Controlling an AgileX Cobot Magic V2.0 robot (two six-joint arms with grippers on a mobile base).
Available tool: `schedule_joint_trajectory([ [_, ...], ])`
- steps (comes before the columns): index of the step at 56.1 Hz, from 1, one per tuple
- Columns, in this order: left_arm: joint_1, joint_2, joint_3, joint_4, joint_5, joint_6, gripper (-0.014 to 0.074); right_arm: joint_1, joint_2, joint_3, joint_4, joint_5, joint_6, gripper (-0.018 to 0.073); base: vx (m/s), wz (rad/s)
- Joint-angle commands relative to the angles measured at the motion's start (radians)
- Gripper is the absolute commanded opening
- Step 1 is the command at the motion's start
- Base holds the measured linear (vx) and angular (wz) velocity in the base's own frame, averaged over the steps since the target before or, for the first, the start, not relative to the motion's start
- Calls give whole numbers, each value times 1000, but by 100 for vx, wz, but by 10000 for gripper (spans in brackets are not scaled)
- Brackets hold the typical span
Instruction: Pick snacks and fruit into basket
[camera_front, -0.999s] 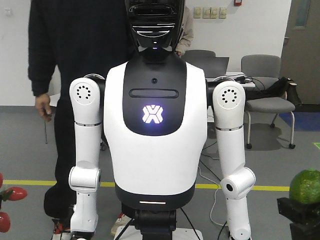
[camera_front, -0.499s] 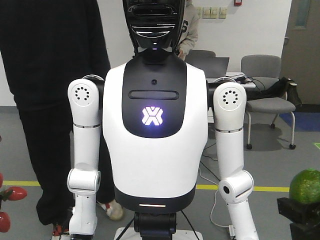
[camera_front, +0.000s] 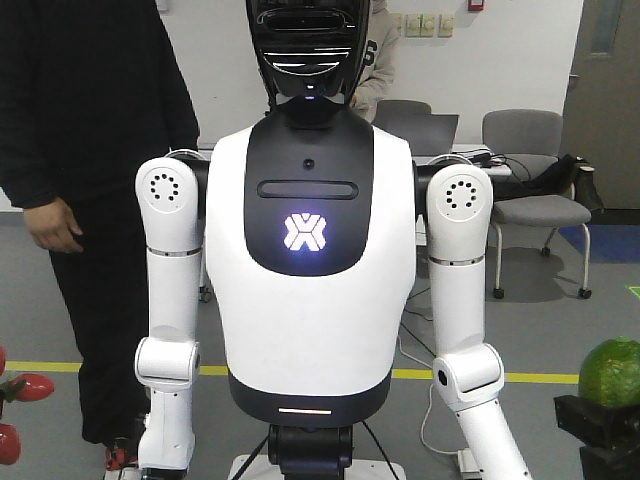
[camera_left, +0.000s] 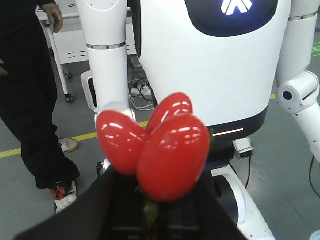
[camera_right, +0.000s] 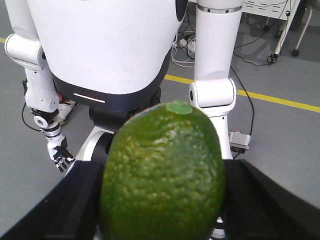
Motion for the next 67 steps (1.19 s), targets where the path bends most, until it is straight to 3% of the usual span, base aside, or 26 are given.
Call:
schedule_joint_trajectory([
  [1, 0, -8, -27, -12, -75, -2, 0, -6, -8, -29, -25, -84, -1, -8, 0, 0],
  [32, 0, -8, -27, -12, -81, -2, 0, -6, -8, -29, -25, -87, -1, -8, 0, 0],
  [52, 0, -8, -25, -13, -60, -10, 0, -6, -8, -26, 36, -96, -1, -8, 0, 0],
  [67, 0, -81, 115, -12, -75, -3, 0, -6, -102, 165, 25, -263, -1, -8, 0, 0],
])
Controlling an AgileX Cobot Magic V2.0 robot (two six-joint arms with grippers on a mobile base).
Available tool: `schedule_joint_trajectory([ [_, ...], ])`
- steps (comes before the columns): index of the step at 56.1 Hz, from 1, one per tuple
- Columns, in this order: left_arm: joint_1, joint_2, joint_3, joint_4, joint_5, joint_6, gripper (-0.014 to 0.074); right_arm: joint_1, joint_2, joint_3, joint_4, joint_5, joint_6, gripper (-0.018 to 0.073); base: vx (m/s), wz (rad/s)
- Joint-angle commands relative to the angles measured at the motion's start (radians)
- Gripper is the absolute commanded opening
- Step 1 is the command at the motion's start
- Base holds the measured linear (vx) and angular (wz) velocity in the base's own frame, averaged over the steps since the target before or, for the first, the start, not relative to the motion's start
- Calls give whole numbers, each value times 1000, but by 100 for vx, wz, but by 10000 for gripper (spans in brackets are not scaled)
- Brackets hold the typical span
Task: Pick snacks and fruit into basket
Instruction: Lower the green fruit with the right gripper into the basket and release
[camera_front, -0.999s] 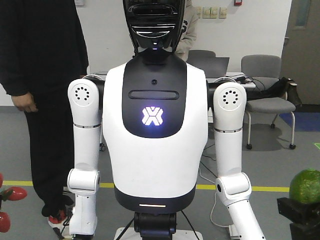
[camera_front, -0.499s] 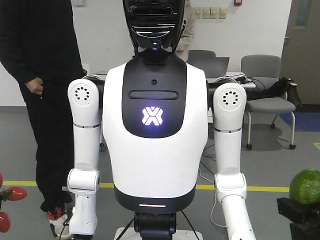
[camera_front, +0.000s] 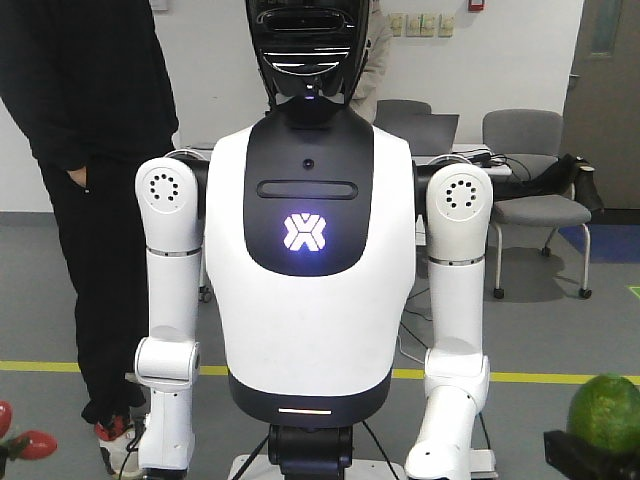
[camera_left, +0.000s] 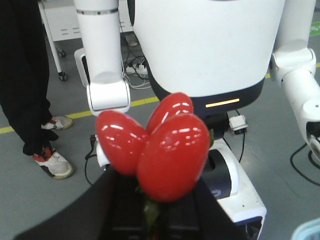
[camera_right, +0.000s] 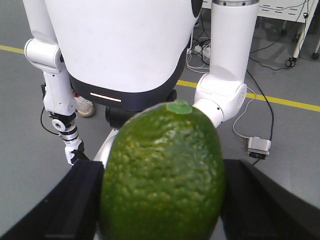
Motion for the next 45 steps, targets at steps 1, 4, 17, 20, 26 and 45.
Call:
schedule_joint_trajectory([
  [1, 0, -49, 12, -12, -103, 1, 0, -6, -41, 11, -25, -126, -1, -8, 0, 0],
  [4, 0, -72, 34, -12, -134, 2, 0, -6, -53, 31, -25, -139, -1, -8, 0, 0],
  [17, 0, -107, 59, -13, -154, 1, 0, -6, -61, 60, -14, -230, -1, -8, 0, 0],
  [20, 0, -107, 59, -13, -152, 1, 0, -6, -61, 60, -14, -242, -1, -8, 0, 0],
  [26, 0, -107, 59, -13, -152, 1, 0, -6, -61, 60, -14, -251, -1, -8, 0, 0],
  [45, 0, -107, 59, -13, -152, 1, 0, -6, -61, 63, 8, -254, -1, -8, 0, 0],
])
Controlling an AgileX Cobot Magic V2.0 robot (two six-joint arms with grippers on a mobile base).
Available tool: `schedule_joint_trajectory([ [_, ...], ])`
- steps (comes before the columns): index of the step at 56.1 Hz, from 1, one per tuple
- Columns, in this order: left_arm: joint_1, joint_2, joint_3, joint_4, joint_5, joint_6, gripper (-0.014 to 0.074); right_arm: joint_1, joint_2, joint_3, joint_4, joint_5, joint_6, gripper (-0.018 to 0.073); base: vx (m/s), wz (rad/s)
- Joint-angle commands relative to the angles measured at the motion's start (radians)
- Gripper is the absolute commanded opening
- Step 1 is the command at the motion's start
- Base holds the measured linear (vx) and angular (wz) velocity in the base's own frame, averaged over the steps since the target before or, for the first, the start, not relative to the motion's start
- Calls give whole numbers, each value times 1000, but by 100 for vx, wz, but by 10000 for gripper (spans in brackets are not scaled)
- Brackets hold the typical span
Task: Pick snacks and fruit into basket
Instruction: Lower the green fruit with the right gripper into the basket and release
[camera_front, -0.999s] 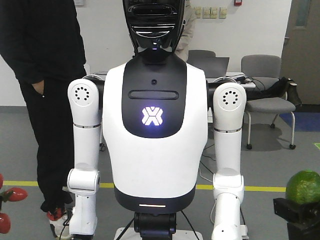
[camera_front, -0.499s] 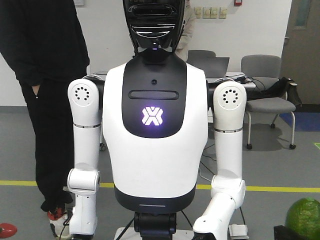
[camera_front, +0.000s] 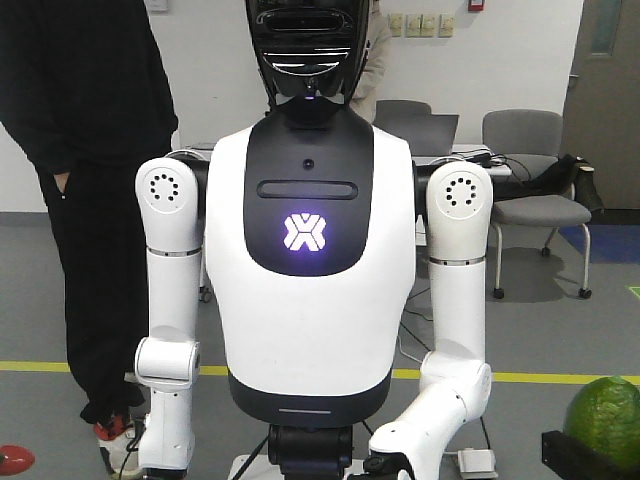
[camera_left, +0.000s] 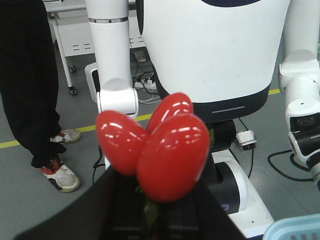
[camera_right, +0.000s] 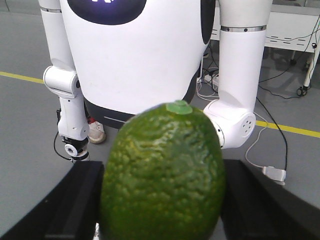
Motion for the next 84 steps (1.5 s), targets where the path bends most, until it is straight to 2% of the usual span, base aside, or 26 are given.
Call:
schedule_joint_trajectory([
  [1, 0, -7, -26, -13, -82, 0, 0, -6, -8, -26, -4, -94, -1, -8, 0, 0],
  [37, 0, -7, -26, -13, -82, 0, 0, -3, -3, -26, -4, -96, -2, -8, 0, 0],
  [50, 0, -7, -26, -13, -82, 0, 0, 2, 51, -27, -4, -193, -9, -8, 0, 0],
  [55, 0, -7, -26, -13, -82, 0, 0, 61, 79, -30, -8, -222, -27, -7, 0, 0],
  [64, 0, -7, -26, -13, -82, -3, 0, 269, 147, -30, -8, -230, -81, -7, 0, 0],
  [71, 0, -7, -26, -13, -82, -3, 0, 388, 194, -30, -8, -225, -81, -7, 0, 0],
  [84, 0, -7, -26, -13, -81, -3, 0, 579, 233, -29, -4, -130, -80, -7, 0, 0],
])
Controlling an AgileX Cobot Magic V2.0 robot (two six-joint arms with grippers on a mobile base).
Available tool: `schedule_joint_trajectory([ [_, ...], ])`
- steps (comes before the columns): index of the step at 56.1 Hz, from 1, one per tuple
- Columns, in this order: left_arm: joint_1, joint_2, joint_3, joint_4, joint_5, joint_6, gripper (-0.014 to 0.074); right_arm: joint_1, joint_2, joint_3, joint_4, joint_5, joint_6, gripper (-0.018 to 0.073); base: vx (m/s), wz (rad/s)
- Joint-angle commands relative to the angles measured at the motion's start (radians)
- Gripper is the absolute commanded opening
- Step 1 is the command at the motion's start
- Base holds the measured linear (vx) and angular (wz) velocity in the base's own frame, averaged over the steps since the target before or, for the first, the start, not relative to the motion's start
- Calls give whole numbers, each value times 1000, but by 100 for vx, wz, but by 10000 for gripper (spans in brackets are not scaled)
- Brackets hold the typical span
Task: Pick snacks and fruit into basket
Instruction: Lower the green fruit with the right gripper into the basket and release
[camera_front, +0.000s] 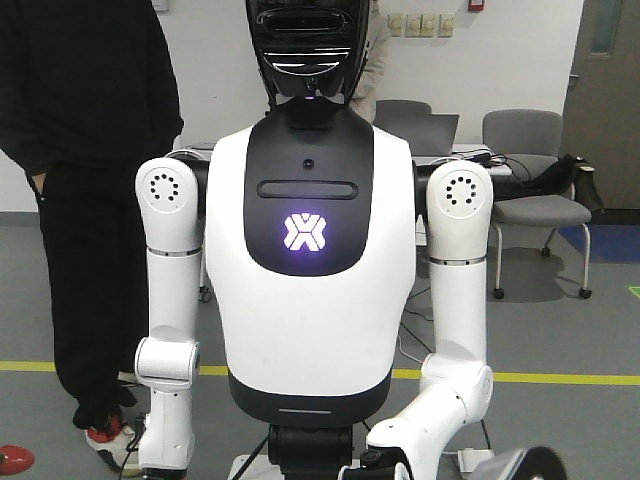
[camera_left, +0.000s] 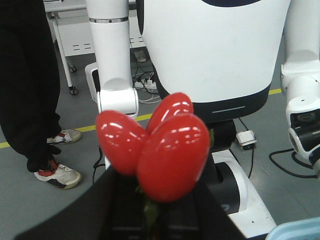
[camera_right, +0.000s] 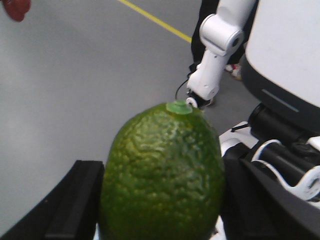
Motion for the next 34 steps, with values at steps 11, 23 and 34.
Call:
schedule_joint_trajectory([
  [11, 0, -7, -26, -13, -81, -3, 0, 205, -5, -27, -6, 78, -16, -7, 0, 0],
  [23, 0, -7, -26, -13, -81, -3, 0, 282, 31, -27, -11, 221, -16, -7, 0, 0],
  [34, 0, -7, -26, -13, -81, -3, 0, 282, 118, -27, -13, 236, -16, -7, 0, 0],
])
